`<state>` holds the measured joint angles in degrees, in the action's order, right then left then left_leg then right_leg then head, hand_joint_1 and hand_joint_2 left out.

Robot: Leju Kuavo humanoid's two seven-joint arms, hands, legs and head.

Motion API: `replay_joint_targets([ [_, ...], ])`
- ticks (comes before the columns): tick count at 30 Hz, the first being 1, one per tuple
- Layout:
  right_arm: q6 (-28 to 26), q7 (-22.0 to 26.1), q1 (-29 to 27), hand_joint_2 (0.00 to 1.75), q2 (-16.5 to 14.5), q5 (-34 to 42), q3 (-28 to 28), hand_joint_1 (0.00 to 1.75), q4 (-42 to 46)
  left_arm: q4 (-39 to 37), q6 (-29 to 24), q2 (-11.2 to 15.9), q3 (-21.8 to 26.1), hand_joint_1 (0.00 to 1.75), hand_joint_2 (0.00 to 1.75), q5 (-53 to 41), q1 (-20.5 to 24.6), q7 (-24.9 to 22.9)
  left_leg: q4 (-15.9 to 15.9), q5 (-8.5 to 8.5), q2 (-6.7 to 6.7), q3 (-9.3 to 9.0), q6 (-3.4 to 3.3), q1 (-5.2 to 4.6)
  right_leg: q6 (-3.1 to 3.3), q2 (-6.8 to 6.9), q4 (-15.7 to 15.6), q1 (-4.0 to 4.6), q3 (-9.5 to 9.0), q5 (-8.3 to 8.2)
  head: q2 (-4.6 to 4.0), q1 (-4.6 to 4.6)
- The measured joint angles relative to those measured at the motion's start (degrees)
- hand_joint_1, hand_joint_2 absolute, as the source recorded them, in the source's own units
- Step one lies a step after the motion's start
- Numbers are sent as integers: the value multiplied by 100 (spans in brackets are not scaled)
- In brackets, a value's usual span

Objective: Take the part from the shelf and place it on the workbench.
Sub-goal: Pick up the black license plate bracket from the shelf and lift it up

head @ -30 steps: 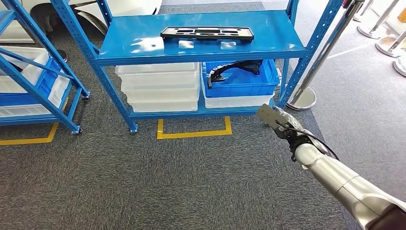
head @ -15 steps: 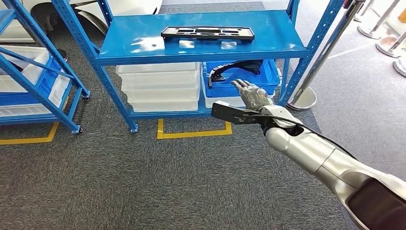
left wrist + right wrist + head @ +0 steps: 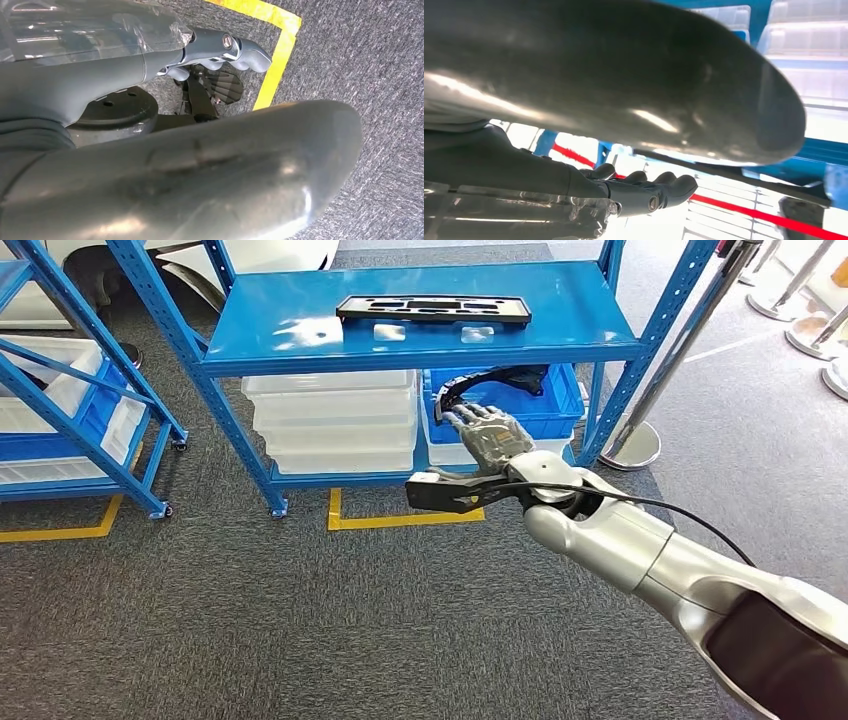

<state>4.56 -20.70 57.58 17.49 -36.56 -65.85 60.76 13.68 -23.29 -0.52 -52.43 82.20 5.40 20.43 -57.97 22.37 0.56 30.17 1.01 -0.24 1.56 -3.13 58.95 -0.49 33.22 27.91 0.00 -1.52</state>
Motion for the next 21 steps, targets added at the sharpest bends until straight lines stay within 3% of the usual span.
replay_joint_targets([
  [4, 49, 13, 153, 0, -140, -57, -140, 0, -153, -3, -14, -16, 0, 0, 0, -3, 4, 22, 0, -2, 3, -1, 2, 2, 0, 4, 0, 3, 0, 0, 0, -8],
  [10, -1126, 721, 45, 0, -78, 1205, 132, 0, -367, -7, -6, -48, -1, 0, 0, 1, 3, 25, -3, -3, 1, 0, 4, -2, 0, -2, -1, 0, 1, 0, 0, -2],
  [21, -942, 418, 109, 0, -119, 778, 170, 0, -670, -7, -15, -84, 0, 0, 0, 33, 15, -3, -4, -3, 0, 1, 3, -1, -1, 0, -1, -1, 0, -2, 0, 10],
])
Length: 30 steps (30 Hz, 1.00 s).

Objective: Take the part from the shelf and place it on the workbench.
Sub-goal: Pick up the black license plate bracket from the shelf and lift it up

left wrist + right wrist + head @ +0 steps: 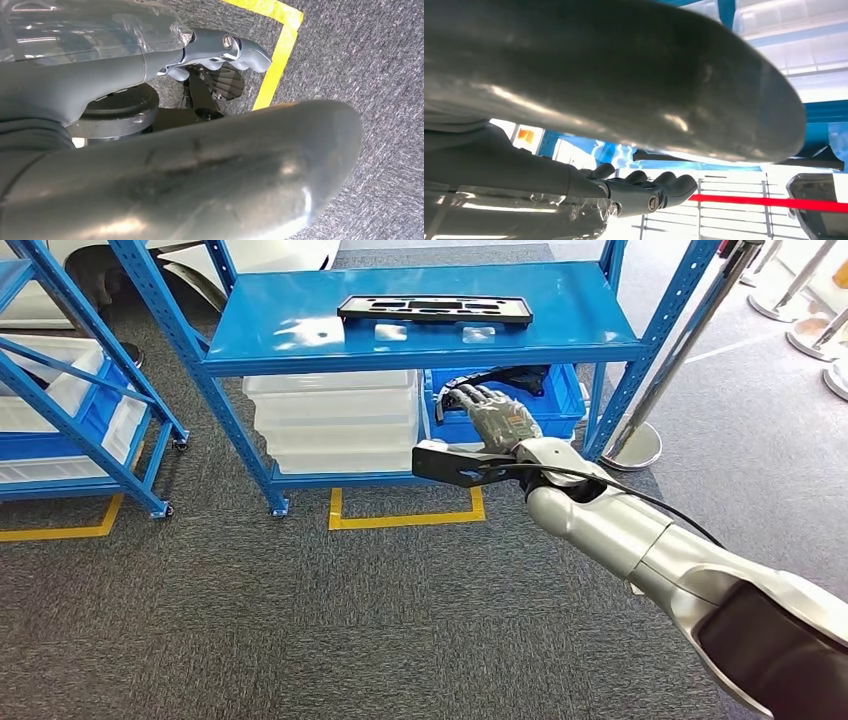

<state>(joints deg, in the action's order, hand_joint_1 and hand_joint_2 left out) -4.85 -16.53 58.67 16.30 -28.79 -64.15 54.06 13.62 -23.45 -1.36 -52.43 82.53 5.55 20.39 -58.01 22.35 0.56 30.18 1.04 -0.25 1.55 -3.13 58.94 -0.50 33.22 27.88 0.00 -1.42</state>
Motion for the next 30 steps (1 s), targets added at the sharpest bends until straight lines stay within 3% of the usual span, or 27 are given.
replay_joint_targets([
  [12, -28, -269, 169, 0, 66, 30, -22, 0, -146, 0, 122, -27, 0, 0, 0, 77, 5, -97, 0, 0, 0, 0, 0, 0, 0, 0, 0, 2, 1, 0, 0, -3],
  [25, 131, 140, 183, 0, 60, 380, -84, 0, -384, 0, 107, -28, 0, 0, 0, 97, 8, -140, -47, 6, 1, 25, -11, -14, -25, 0, -7, -17, 8, -20, 0, -28],
  [28, 142, 193, 182, 0, 34, 396, -110, 0, -457, -1, 89, -29, 0, 0, 0, 107, 12, -140, -54, -1, -2, 40, -39, -19, -57, -4, -24, -28, 13, -40, 0, -37],
  [30, 144, 204, 185, 0, 25, 396, -119, 0, -492, 0, 83, -38, 0, 0, 0, 114, 18, -140, 43, -49, -25, -20, -94, 5, -92, 34, -29, -14, 14, -37, 0, -41],
])
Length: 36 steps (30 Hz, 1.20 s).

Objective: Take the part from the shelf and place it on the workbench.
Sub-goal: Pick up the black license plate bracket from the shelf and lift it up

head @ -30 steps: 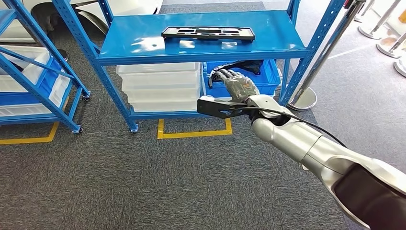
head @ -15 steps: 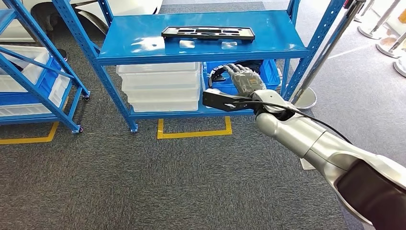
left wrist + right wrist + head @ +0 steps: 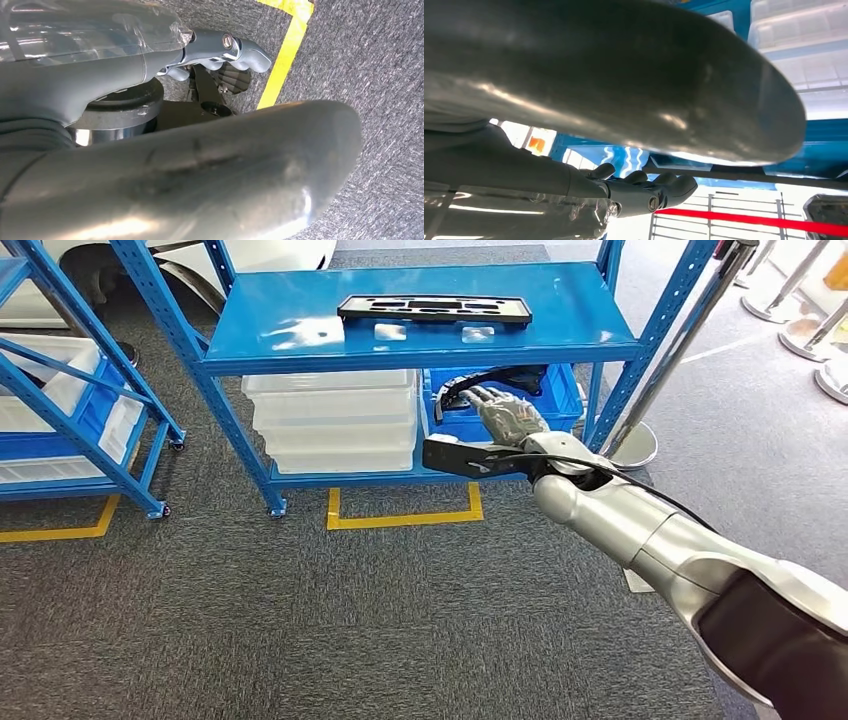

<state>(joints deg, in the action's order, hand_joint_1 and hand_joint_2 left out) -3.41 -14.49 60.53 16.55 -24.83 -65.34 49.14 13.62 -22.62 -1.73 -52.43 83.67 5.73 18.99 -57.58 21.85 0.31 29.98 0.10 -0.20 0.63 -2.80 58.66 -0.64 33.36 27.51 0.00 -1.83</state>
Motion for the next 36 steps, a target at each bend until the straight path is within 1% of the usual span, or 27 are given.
replay_joint_targets([
  [2, 2, 11, 17, 0, -9, 0, -2, 0, -28, 0, 0, -16, 0, 0, 0, 4, 3, 0, 118, -55, -38, -74, -57, 34, -38, 112, 285, 13, 160, 128, 0, 40],
  [4, 15, 24, 22, 0, -24, 0, -12, 0, -58, 0, -1, -32, 0, 0, 0, 11, 0, 0, 145, -60, -68, -88, -73, 46, -77, 197, 989, -13, 581, 358, 0, 109],
  [5, 23, 28, 10, 0, -29, 0, -17, 0, -76, 0, -1, -38, 0, 0, 0, 15, -1, 0, 142, -46, -78, -95, -67, 54, -97, 210, 1329, -32, 811, 417, 0, 133],
  [6, 30, 32, -6, 0, -31, 0, -21, 0, -96, 0, -1, -42, 0, 0, 0, 19, -3, 0, 134, -21, -82, -110, -53, 66, -116, 217, 1509, -52, 974, 377, 0, 160],
  [7, 34, 43, -18, 0, -31, 0, -22, 0, -116, 0, -1, -44, 0, 0, 0, 21, -4, 0, 120, 16, -86, -137, -30, 85, -135, 226, 1467, -71, 1031, 220, 0, 184],
  [8, 39, 60, -24, 0, -31, 0, -23, 0, -134, 0, 0, -49, 0, 0, 0, 21, -5, 0, 99, 68, -89, -177, 1, 108, -155, 243, 1207, -88, 973, -27, 0, 206],
  [9, 44, 82, -29, 0, -32, 0, -23, 0, -150, 0, 3, -54, 0, 0, 0, 22, -5, 0, 71, 135, -95, -223, 40, 129, -179, 272, 837, -102, 841, -276, 0, 230],
  [10, 52, 106, -31, 0, -33, 0, -28, 0, -177, -4, 5, -58, 0, 0, 0, 23, -2, 0, 46, 201, -101, -242, 86, 137, -199, 312, 530, -96, 718, -445, 0, 258],
  [11, 62, 131, -31, 0, -39, 0, -39, 0, -200, -9, 9, -62, 0, 0, 0, 24, 2, 0, 15, 257, -106, -243, 132, 134, -188, 341, 292, -91, 622, -497, 0, 287],
  [12, 71, 150, -42, 0, -48, 0, -50, 0, -224, -13, 13, -64, 0, 0, 0, 26, 7, 0, -3, 297, -113, -230, 171, 125, -158, 359, 193, -79, 583, -463, 0, 289],
  [15, 80, 175, -76, 0, -68, -1, -75, 0, -272, -19, 17, -72, 0, 0, 0, 34, 14, 0, -1, 373, -140, -245, 260, 122, 5, 313, 178, -52, 577, -311, 0, 218],
  [17, 80, 186, -57, 0, -80, -4, -79, 0, -298, -20, 17, -72, 0, 0, 0, 37, 18, 0, -242, 506, -134, -171, 305, 134, 89, 272, 170, -53, 526, -251, 0, 177],
  [18, 81, 194, -50, 0, -92, -7, -83, 0, -308, -20, 15, -72, 0, 0, 0, 38, 20, 0, -545, 623, -122, -16, 316, 134, 125, 255, 164, -51, 490, -222, 0, 145],
  [20, 87, 208, -71, 0, -118, -10, -99, 0, -338, -20, 8, -72, 0, 0, 0, 43, 18, 2, -1375, 865, -109, 506, 313, 126, 177, 224, 159, -23, 416, -154, 0, 60],
  [21, 90, 211, -99, 0, -127, -10, -110, 0, -356, -20, 3, -72, 0, 0, 0, 46, 15, 3, -1696, 901, -106, 753, 299, 118, 191, 208, 158, -4, 369, -116, 0, 26],
  [22, 93, 213, -126, 0, -135, -11, -119, 0, -375, -20, 0, -72, 0, 0, 0, 50, 8, 5, -1831, 809, -104, 928, 269, 101, 199, 193, 158, 17, 309, -71, 0, -2],
  [23, 95, 214, -143, 0, -140, -11, -125, 0, -391, -21, -2, -72, 0, 0, 0, 52, 0, 5, -1755, 601, -99, 1007, 224, 74, 204, 176, 157, 37, 242, -24, 0, -29],
  [25, 97, 215, -139, 0, -157, -13, -130, 0, -415, -23, -1, -71, 0, 0, 0, 50, -15, 5, -1085, -42, -68, 929, 67, -4, 215, 146, 144, 70, 98, 73, 0, -73],
  [26, 104, 220, -128, 0, -168, -15, -131, 0, -427, -30, 0, -69, -1, 0, 0, 45, -22, 4, -766, -274, -50, 854, -15, -36, 213, 133, 132, 85, 42, 110, 0, -68],
  [27, 113, 228, -119, 0, -181, -17, -134, 0, -439, -36, 2, -67, -1, 0, 0, 40, -25, 3, -507, -413, -36, 776, -84, -66, 204, 123, 114, 84, 1, 138, 0, -60],
  [28, 124, 238, -115, 0, -195, -21, -140, 0, -452, -41, 5, -64, -2, 0, 0, 37, -22, 3, -366, -429, -31, 722, -134, -86, 184, 120, 92, 69, -21, 147, 0, -56],
  [29, 134, 251, -108, 0, -209, -25, -147, 0, -467, -46, 10, -63, -2, 0, 0, 35, -13, 2, -274, -393, -42, 672, -157, -96, 149, 120, 89, 58, -34, 130, 0, -51],
  [31, 142, 272, -88, 0, -234, -34, -156, 0, -484, -47, 19, -64, -2, 0, 0, 32, 3, 1, -61, -344, -56, 504, -180, -84, 80, 138, 125, 33, -54, 98, 0, -73],
  [32, 148, 284, -63, 0, -246, -38, -158, 0, -490, -48, 22, -66, -2, 0, 0, 31, 2, 1, 25, -339, -58, 410, -181, -66, 45, 155, 221, 34, -29, 118, 0, -56],
  [33, 156, 293, -30, 0, -263, -40, -162, 0, -493, -49, 25, -70, -2, 0, 0, 29, 1, 1, 88, -339, -55, 320, -179, -46, 13, 171, 392, 32, 52, 188, 0, -31],
  [34, 167, 302, -2, 0, -282, -41, -170, 0, -498, -50, 30, -75, -3, 0, 0, 28, 4, 0, 125, -331, -54, 265, -176, -32, -20, 188, 660, 25, 207, 296, 0, -5],
  [36, 192, 314, 19, 0, -322, -42, -199, 0, -510, -50, 36, -87, -4, 0, 0, 25, 12, 0, 136, -279, -52, 196, -166, -10, -78, 204, 1300, -8, 650, 503, 0, 51],
])
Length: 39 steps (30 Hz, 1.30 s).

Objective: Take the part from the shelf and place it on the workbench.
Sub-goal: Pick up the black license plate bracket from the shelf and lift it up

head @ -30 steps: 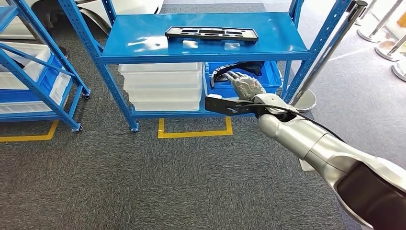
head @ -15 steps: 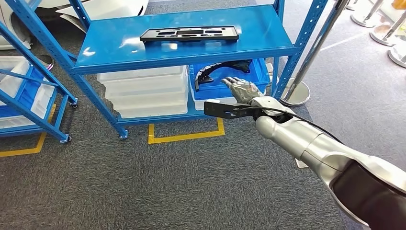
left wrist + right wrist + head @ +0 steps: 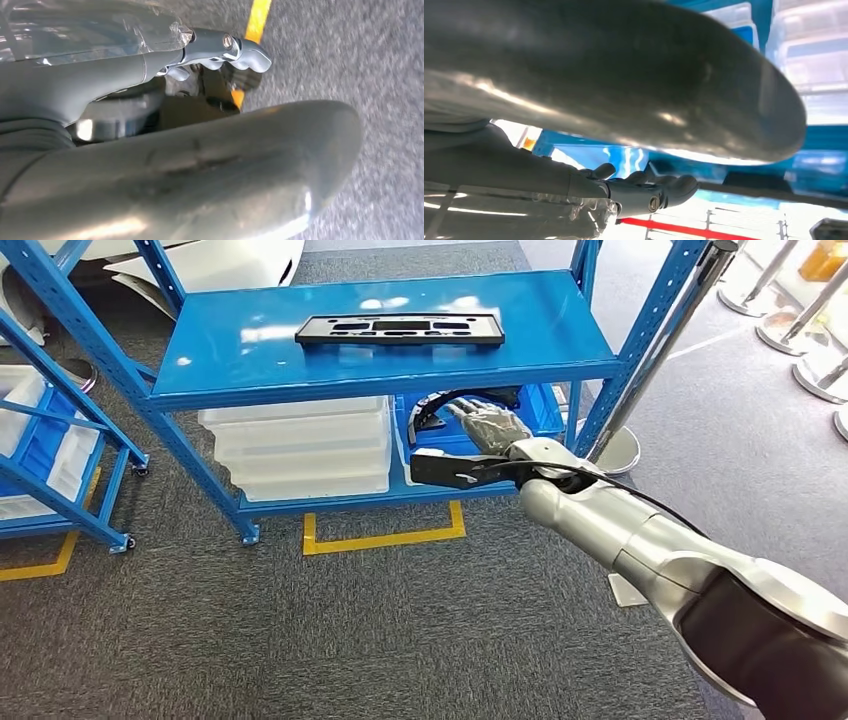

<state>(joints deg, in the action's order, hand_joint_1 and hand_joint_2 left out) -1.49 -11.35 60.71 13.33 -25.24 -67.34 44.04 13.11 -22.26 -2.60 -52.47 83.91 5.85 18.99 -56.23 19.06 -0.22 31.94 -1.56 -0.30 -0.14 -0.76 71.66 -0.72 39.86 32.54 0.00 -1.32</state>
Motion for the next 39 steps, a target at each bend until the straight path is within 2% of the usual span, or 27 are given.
replay_joint_targets([
  [1, 10, 2, -10, 0, -12, 0, -19, 0, -8, 0, 1, -3, -1, 0, 0, -1, -2, 0, -6, 44, 3, -43, 16, 13, -21, 7, 191, -19, 184, 4, 0, 26],
  [2, 16, 3, -19, 0, -18, 0, -36, 0, -16, 0, 1, -5, -1, 0, 0, 1, -6, 0, -18, 98, 7, -97, 38, 29, -38, 16, 190, -38, 281, -109, 0, 57],
  [3, 18, 3, -21, 0, -22, 0, -47, 0, -23, 0, 0, -5, 0, 0, 0, 1, -10, 0, -35, 161, 10, -159, 67, 48, -53, 26, -17, -54, 277, -332, 0, 89],
  [5, 21, 3, -17, 0, -28, 0, -61, 0, -38, -1, -1, -6, 1, 0, 0, 2, -13, 0, -77, 311, 11, -291, 141, 81, -80, 69, -744, -65, 93, -876, 0, 144],
  [6, 25, 6, -13, 0, -32, 0, -70, 0, -47, -2, 0, -6, 2, 0, 0, 1, -9, 0, -103, 374, 7, -326, 182, 91, -75, 89, -1040, -50, 1, -976, 0, 168],
  [7, 28, 7, -12, 0, -40, 1, -81, 0, -56, -3, 1, -6, 2, 0, 0, 1, -2, -1, -125, 426, 0, -336, 225, 94, -41, 101, -1191, -32, -49, -1008, 0, 187],
  [9, 33, 9, -12, 0, -61, 1, -98, 0, -69, -4, 1, -6, 1, 0, 0, 0, 6, -3, -156, 485, -14, -344, 300, 91, 71, 92, -1227, 2, -73, -877, 0, 194],
  [10, 30, 7, -11, 0, -69, 1, -101, 0, -73, -4, 1, -7, 0, 0, 0, 0, 9, -4, -187, 508, -19, -348, 332, 89, 124, 78, -1212, -3, -92, -870, 0, 186],
  [12, 28, 6, 1, 0, -78, -12, -101, 0, -81, -5, -1, -7, 1, 0, 0, -1, 12, -4, -485, 533, -18, -230, 384, 93, 188, 55, -1237, -16, -171, -818, 0, 140],
  [14, 27, 4, 5, 0, -94, -61, -108, 0, -87, -6, -2, -7, 2, 0, 0, 1, 14, -4, -1171, 685, -16, 168, 422, 101, 240, 38, -1253, -18, -262, -756, 0, 78],
  [15, 25, -4, -1, 0, -103, -92, -115, 0, -91, -7, -7, -7, 2, 0, 0, 3, 13, -4, -1541, 828, -16, 420, 435, 101, 261, 32, -1254, -11, -307, -714, 0, 43],
  [16, 21, -16, -8, 0, -108, -116, -125, 0, -98, -7, -12, -7, 1, 0, 0, 6, 11, -5, -1809, 943, -16, 642, 439, 99, 273, 24, -1254, -1, -357, -671, 0, 20],
  [17, 16, -30, -12, 0, -113, -130, -135, 0, -104, -7, -18, -7, 1, 0, 0, 10, 7, -5, -1919, 966, -16, 797, 429, 95, 281, 17, -1254, 10, -413, -626, 0, -4],
  [18, 12, -42, -13, 0, -117, -138, -144, 0, -110, -7, -24, -7, 1, 0, 0, 13, 1, -6, -1847, 851, -15, 872, 403, 85, 283, 7, -1254, 22, -477, -581, 0, -27],
  [21, 9, -54, 13, 0, -143, -166, -165, 0, -118, -9, -31, -6, -1, 0, 0, 2, -14, -7, -863, -2, -11, 714, 238, 18, 280, -16, -1264, 59, -666, -450, 0, -92],
  [23, 14, -63, 29, 0, -159, -211, -186, 0, -120, -14, -32, -5, -7, 0, 0, -20, -9, -7, -398, -219, -13, 609, 144, -31, 251, -20, -1279, 58, -717, -391, 0, -105],
  [26, 20, -80, 57, 0, -192, -278, -216, 0, -119, -17, -32, -7, -24, 0, 0, -53, -4, -7, -225, -229, -6, 490, 100, -28, 156, -7, -1300, 47, -759, -324, 0, -122],
  [28, 25, -85, 116, 0, -210, -310, -226, 0, -118, -17, -31, -8, -29, 0, 0, -51, -2, -7, -109, -234, -8, 374, 74, 16, 104, 8, -1094, 56, -696, -200, 0, -85],
  [29, 32, -86, 139, 0, -213, -325, -232, 0, -118, -17, -25, -13, -31, 0, 0, -49, 4, -7, -75, -224, -10, 322, 61, 27, 82, 15, -814, 48, -552, -81, 0, -52],
  [31, 50, -87, 147, 0, -221, -341, -257, 0, -118, -17, -9, -23, -33, 0, 0, -46, 14, -5, -67, -171, -11, 261, 34, 30, 38, 18, -74, 25, -105, 149, 0, 13],
  [32, 60, -91, 134, 0, -222, -347, -276, 0, -118, -17, -2, -30, -34, 0, 0, -44, 13, -5, -75, -135, -10, 230, 33, 31, 17, 20, 188, 9, 92, 170, 0, 43],
  [33, 67, -95, 124, 0, -222, -350, -297, 0, -118, -17, 2, -33, -35, 0, 0, -43, 9, -4, -91, -93, -7, 197, 39, 34, -1, 22, 254, -7, 203, 75, 0, 79],
  [34, 72, -99, 122, 0, -221, -352, -313, 0, -118, -17, 3, -36, -36, 0, 0, -43, 7, -4, -117, -43, -5, 159, 52, 39, -15, 27, 82, -20, 200, -137, 0, 114],
  [36, 75, -107, 131, 0, -216, -355, -332, 0, -118, -17, 5, -40, -37, 0, 0, -42, 7, -4, -190, 79, -3, 90, 99, 46, -27, 55, -629, -33, -21, -632, 0, 172],
  [37, 78, -109, 139, 0, -212, -355, -338, 0, -118, -17, 7, -41, -37, 0, 0, -43, 12, -2, -236, 136, -3, 76, 134, 42, -18, 64, -951, -26, -145, -762, 0, 192],
  [38, 81, -113, 143, 0, -210, -358, -344, 0, -118, -17, 11, -42, -38, 0, 0, -43, 16, 2, -266, 174, -4, 75, 166, 38, 1, 67, -1127, -16, -217, -798, 0, 201],
  [39, 84, -115, 146, 0, -208, -363, -354, 0, -118, -17, 20, -43, -38, 0, 0, -43, 17, 7, -281, 198, -6, 82, 197, 35, 28, 61, -1173, 0, -240, -752, 0, 193],
])
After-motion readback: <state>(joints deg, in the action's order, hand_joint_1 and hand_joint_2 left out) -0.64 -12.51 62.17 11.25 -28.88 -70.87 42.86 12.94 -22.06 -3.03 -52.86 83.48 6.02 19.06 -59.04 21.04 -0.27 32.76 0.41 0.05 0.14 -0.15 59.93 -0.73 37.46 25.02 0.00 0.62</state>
